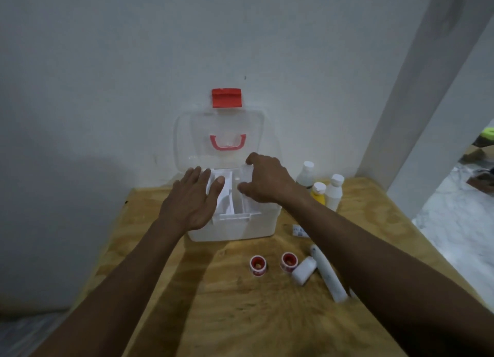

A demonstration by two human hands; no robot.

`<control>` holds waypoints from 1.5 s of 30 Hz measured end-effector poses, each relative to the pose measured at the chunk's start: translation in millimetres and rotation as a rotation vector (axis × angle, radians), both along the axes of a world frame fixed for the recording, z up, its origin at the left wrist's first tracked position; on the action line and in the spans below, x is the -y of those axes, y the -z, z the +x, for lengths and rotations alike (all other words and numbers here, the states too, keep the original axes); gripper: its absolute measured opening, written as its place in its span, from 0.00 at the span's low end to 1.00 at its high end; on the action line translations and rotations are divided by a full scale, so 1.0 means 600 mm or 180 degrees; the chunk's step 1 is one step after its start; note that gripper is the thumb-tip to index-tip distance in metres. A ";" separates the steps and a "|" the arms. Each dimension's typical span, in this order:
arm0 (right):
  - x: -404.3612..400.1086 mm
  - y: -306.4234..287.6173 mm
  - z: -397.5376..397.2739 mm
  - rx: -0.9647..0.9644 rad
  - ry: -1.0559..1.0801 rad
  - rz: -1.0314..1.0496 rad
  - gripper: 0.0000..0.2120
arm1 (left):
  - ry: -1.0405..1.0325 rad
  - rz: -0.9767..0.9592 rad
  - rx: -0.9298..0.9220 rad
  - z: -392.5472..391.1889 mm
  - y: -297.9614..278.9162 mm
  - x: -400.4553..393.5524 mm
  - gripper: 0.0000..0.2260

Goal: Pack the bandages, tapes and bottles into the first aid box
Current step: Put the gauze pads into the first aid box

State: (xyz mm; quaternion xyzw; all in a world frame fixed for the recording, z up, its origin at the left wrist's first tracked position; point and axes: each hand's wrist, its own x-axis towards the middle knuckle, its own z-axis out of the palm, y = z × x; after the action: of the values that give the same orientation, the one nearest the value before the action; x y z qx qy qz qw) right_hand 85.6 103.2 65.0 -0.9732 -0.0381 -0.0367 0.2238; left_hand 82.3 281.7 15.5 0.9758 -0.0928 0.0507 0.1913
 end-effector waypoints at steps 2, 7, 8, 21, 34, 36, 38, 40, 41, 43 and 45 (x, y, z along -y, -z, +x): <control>-0.003 0.014 0.000 -0.0074 0.0003 -0.0096 0.30 | 0.0011 0.0016 -0.0001 -0.001 0.001 -0.001 0.35; -0.013 0.032 0.001 -0.0159 0.0022 -0.0210 0.28 | 0.0008 0.0053 0.0012 -0.001 0.002 -0.001 0.36; -0.016 0.037 0.004 -0.0161 0.0025 -0.0234 0.27 | 0.0013 0.0054 0.0023 -0.001 0.003 -0.001 0.36; -0.033 0.062 0.026 -0.0478 0.0019 -0.0503 0.30 | -0.0058 0.0154 0.0082 0.004 0.012 -0.001 0.36; -0.021 0.029 0.027 -0.0819 0.0254 0.0431 0.15 | -0.0093 0.0163 0.0049 0.001 0.008 0.001 0.35; -0.021 0.020 0.020 -0.0981 0.0263 0.0694 0.21 | -0.0091 0.0159 0.0060 0.002 0.009 0.001 0.35; -0.022 0.019 0.017 -0.1158 0.0344 0.1053 0.25 | -0.0068 0.0166 0.0071 0.002 0.010 0.000 0.36; -0.028 0.021 0.019 -0.1274 0.0419 0.1261 0.29 | -0.0050 0.0186 0.0101 0.002 0.011 -0.001 0.36; -0.030 0.022 0.019 -0.1324 0.0418 0.1315 0.30 | -0.0052 0.0201 0.0119 0.002 0.012 -0.001 0.36; -0.035 0.021 0.019 -0.1426 0.0405 0.1477 0.32 | -0.0072 0.0233 0.0115 0.003 0.014 -0.001 0.36; -0.040 0.019 0.018 -0.1581 0.0393 0.1698 0.32 | -0.0084 0.0262 0.0106 0.004 0.016 0.000 0.35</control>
State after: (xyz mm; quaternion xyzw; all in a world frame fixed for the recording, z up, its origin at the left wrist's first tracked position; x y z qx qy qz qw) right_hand 96.6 127.1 53.5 -0.8603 0.0870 0.1787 0.4694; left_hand 84.7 281.8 6.2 0.9830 -0.0852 0.0655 0.1488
